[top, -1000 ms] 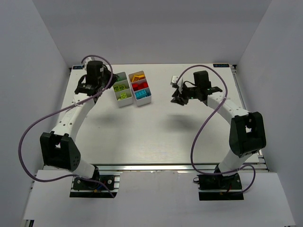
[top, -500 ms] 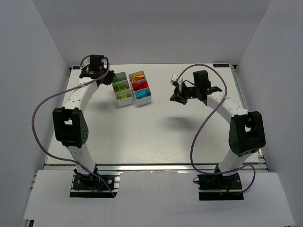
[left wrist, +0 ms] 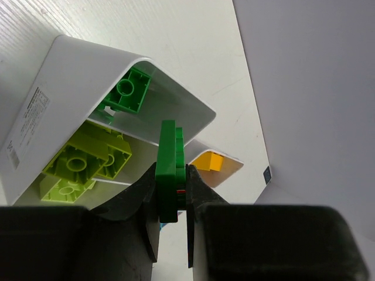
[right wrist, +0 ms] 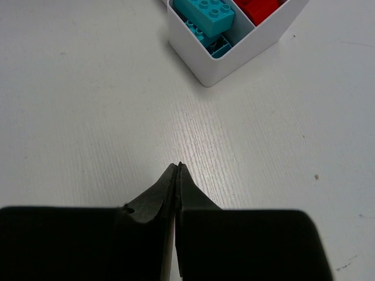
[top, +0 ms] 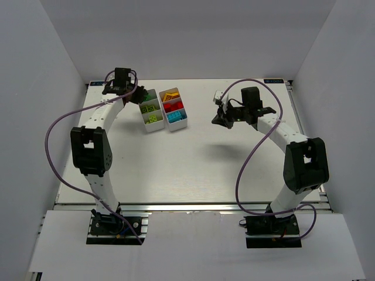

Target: Sort the legos into containers by color

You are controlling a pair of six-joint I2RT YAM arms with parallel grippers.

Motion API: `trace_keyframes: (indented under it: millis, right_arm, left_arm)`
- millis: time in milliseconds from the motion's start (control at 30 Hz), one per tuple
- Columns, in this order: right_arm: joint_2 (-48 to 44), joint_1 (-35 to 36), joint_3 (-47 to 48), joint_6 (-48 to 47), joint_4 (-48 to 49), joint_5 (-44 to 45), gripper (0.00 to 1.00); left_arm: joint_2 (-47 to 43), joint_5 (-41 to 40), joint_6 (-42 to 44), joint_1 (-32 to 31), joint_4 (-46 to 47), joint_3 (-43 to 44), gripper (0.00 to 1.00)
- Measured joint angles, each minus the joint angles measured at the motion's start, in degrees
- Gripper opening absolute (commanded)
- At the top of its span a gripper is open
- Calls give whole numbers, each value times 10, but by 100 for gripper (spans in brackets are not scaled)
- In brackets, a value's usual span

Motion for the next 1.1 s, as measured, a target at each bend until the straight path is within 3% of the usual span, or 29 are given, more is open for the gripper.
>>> trace_keyframes:
  millis: [433,500,600,633,733,1100]
  right_arm:
    - [0,-9,-6,0,6,-11,2]
    - [0,-9,-6,0,6,-11,2]
    - [0,-10,-7,0,6,-12,2]
    - [0,-10,-7,0,6,-13,2]
    - [0,-10,-7,0,6,-14,2]
    - [0,-10,-7,-1,5,-21,3]
  left_arm:
    - [61,18,-14,0,11,39,2]
    - [61,19,-15,0,13,41,8]
    - [61,21,-16,0,17,43,25]
    - [61,22,-17,0,19,44,35]
    - [61,24,-19,0,22,44,45]
    - [61,25,-21,0,22,44,50]
